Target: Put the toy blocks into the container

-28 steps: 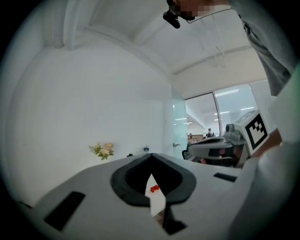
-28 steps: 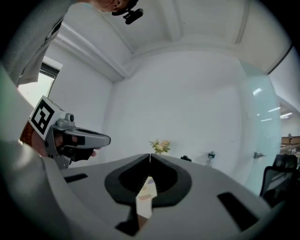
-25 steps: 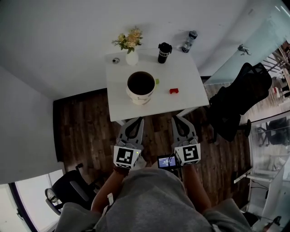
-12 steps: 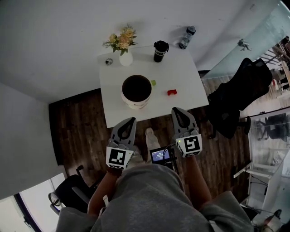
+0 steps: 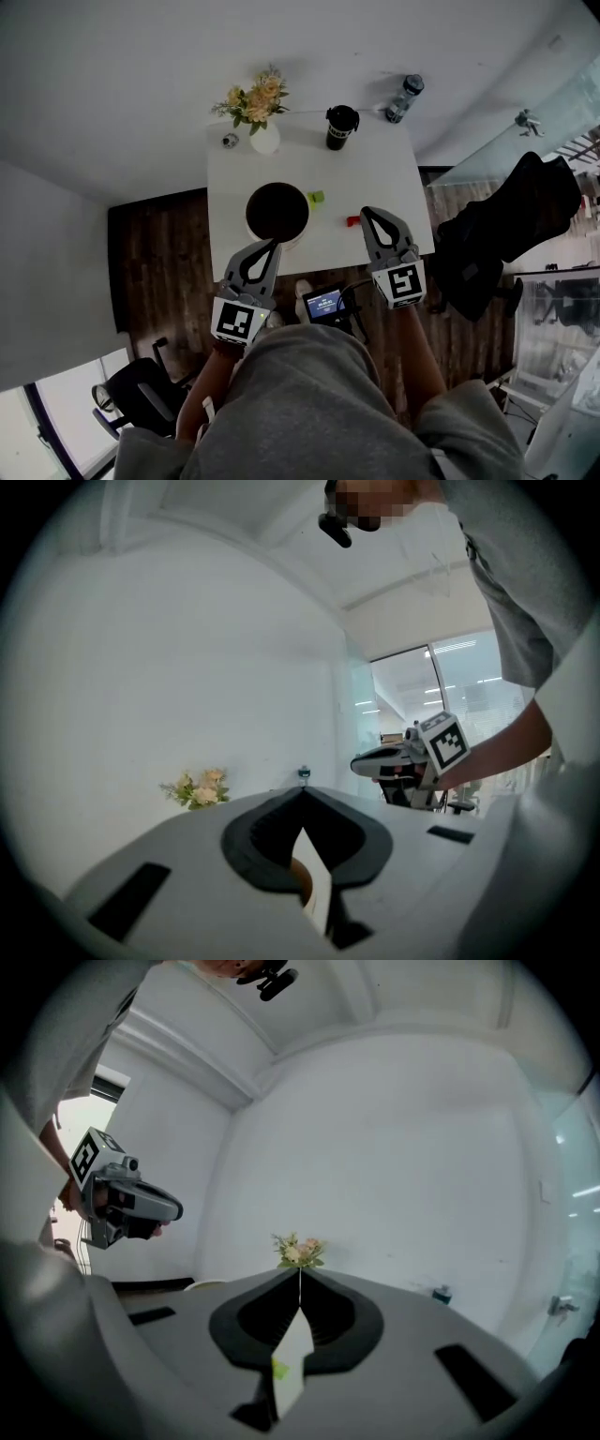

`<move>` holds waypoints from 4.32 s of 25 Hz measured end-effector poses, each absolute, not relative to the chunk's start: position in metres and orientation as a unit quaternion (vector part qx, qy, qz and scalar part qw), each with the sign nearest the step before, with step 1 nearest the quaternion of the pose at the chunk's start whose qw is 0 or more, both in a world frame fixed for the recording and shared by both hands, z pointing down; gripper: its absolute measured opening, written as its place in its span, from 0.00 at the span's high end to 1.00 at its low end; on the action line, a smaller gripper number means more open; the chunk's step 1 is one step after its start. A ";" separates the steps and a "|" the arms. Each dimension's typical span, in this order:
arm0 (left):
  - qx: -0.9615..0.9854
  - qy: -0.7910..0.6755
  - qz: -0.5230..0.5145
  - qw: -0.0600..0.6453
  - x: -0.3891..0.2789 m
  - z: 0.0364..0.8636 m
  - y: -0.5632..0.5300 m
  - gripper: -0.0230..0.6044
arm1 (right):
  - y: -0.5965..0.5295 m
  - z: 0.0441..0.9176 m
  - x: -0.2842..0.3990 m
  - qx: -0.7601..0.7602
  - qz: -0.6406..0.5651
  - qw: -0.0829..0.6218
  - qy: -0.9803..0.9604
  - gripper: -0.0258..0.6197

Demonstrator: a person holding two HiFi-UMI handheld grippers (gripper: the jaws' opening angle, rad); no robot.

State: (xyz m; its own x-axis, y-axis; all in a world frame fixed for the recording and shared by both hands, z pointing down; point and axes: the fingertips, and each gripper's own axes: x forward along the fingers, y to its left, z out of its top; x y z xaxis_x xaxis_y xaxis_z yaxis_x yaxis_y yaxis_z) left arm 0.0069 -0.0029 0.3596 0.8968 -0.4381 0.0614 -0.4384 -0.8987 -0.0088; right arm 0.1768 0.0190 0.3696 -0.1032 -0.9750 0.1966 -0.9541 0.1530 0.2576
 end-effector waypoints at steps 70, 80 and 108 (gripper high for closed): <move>0.949 -0.297 0.083 0.060 0.022 0.423 -0.039 0.95 | 0.012 0.720 0.260 0.168 0.107 0.611 -0.766 0.85; 0.947 -0.305 0.079 0.064 0.019 0.422 -0.045 0.95 | -0.018 0.683 0.248 0.199 0.077 0.593 -0.776 0.86; 0.937 -0.336 0.078 0.059 0.003 0.424 -0.052 0.95 | -0.150 0.467 0.119 0.258 -0.176 0.491 -0.814 0.86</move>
